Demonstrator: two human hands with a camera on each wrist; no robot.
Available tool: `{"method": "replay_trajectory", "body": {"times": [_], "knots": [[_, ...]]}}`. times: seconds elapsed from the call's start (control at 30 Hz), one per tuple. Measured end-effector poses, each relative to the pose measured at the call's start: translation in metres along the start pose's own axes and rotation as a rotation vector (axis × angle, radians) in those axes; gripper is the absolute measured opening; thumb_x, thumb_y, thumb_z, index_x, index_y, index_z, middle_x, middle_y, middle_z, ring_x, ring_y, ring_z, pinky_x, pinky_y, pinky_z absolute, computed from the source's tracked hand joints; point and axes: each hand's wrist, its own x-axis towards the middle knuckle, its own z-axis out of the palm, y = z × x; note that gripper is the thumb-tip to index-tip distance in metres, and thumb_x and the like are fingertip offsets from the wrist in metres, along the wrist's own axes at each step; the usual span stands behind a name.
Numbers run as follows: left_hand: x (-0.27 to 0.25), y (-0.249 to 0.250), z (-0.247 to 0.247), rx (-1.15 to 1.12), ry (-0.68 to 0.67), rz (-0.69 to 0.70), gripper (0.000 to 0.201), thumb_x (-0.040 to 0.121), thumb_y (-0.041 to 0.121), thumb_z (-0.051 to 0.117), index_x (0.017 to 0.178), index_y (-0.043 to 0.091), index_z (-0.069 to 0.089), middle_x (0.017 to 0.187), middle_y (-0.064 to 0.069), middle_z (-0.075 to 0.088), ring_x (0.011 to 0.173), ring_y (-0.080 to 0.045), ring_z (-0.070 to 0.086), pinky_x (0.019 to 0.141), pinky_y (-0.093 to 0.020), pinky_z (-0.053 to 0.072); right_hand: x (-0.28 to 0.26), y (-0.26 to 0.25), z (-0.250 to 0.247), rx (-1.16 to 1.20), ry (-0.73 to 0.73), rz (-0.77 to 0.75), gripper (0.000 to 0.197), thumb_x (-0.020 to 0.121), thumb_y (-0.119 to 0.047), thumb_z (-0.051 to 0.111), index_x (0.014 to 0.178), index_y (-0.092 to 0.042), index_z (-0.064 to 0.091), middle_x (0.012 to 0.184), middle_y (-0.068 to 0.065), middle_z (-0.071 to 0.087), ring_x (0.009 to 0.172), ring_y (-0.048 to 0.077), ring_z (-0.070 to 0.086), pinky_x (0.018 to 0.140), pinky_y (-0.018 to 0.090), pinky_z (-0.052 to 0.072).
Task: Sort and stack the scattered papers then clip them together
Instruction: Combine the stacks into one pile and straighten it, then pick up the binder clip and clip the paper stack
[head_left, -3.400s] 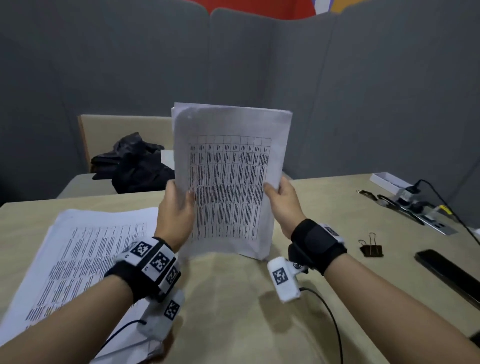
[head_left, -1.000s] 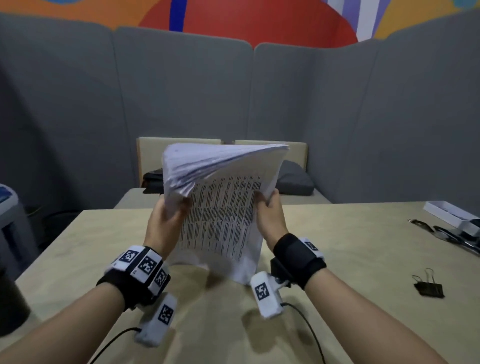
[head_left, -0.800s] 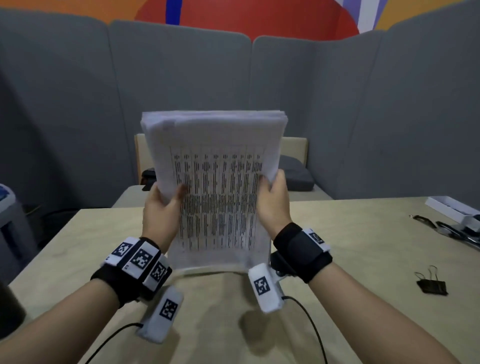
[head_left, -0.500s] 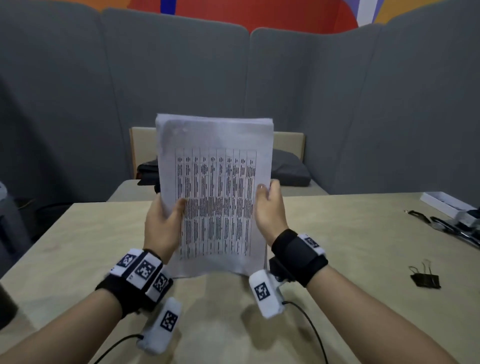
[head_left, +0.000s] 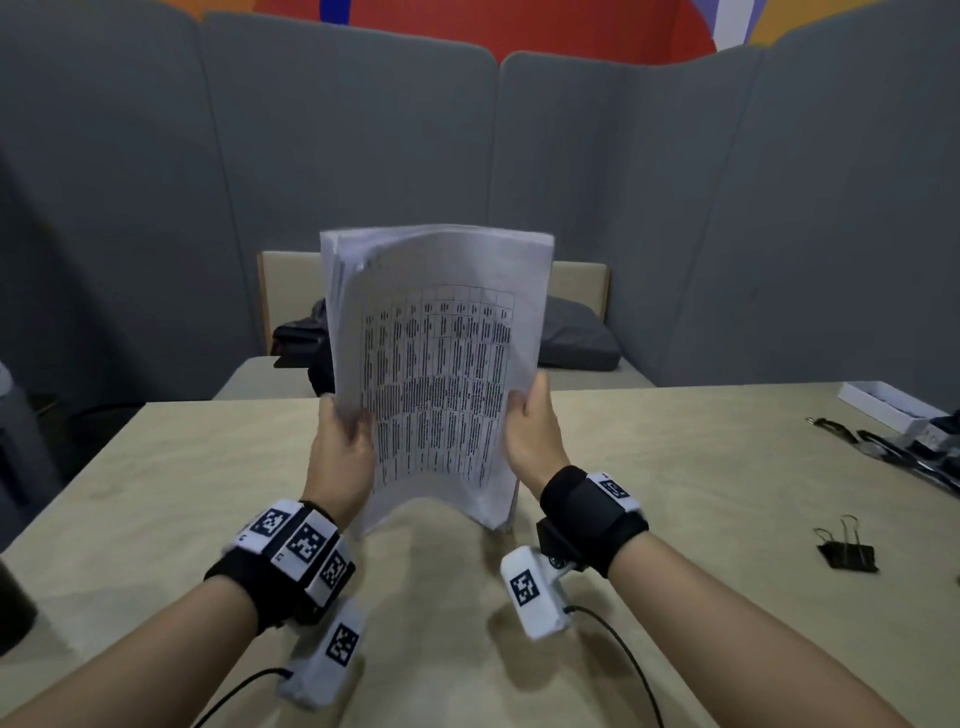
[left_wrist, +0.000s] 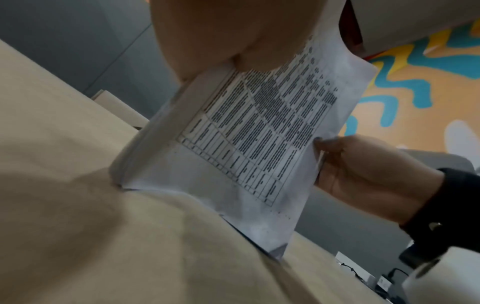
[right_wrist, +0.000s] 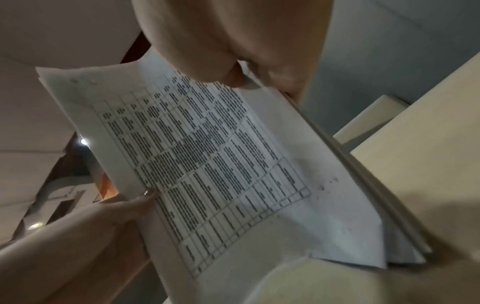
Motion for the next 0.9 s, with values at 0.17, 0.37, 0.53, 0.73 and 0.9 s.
{"method": "replay_trajectory", "body": {"times": [0.17,0.37,0.53,0.73,0.9], "knots": [[-0.004,0.008,-0.003,0.102,-0.004,-0.044,0.013,0.099,0.013,0.041,0.111,0.011,0.04,0.103,-0.006,0.057,0.093,-0.028,0.055,0.081,-0.043,0.047,0.0,0.005,-0.007,-0.037,-0.006,0.005,0.026,0.103,-0.014,0.033,0.126,-0.013,0.043,0.116,-0.003,0.056,0.104,0.019,0.053,0.097,0.037,0.044],[0.016,-0.003,-0.014,0.257,-0.328,-0.387,0.025,0.088,0.018,0.049,0.11,0.007,0.056,0.103,-0.01,0.068,0.09,-0.028,0.068,0.082,-0.046,0.057,0.007,0.015,-0.026,-0.222,-0.179,0.147,0.029,0.1,-0.014,0.037,0.126,-0.006,0.046,0.122,0.007,0.057,0.111,0.026,0.055,0.095,0.036,0.045],[-0.017,-0.025,-0.016,0.784,-0.68,-0.487,0.031,0.092,0.022,0.055,0.063,0.013,0.051,0.066,-0.002,0.055,0.067,-0.021,0.056,0.058,-0.022,0.046,-0.021,0.055,-0.023,-0.422,-0.434,0.269,0.04,0.094,-0.008,0.038,0.13,-0.007,0.053,0.122,0.013,0.063,0.109,0.03,0.061,0.096,0.038,0.049],[-0.014,-0.038,-0.038,1.114,-0.848,-0.441,0.048,0.082,0.053,0.062,0.1,0.009,0.069,0.1,-0.003,0.072,0.08,-0.018,0.06,0.076,-0.025,0.046,-0.033,0.06,-0.041,-0.751,-0.734,0.323,0.019,0.096,-0.03,0.051,0.083,-0.019,0.059,0.08,0.003,0.067,0.065,0.021,0.062,0.047,0.022,0.046],[-0.015,-0.035,-0.038,1.232,-0.867,-0.307,0.04,0.083,0.05,0.062,0.058,0.02,0.054,0.058,0.009,0.054,0.051,-0.006,0.049,0.052,-0.019,0.037,-0.032,0.066,-0.045,-0.809,-0.788,0.429,0.035,0.092,-0.044,0.058,0.083,-0.01,0.058,0.06,0.0,0.062,0.05,0.018,0.06,0.041,0.019,0.046]]}}
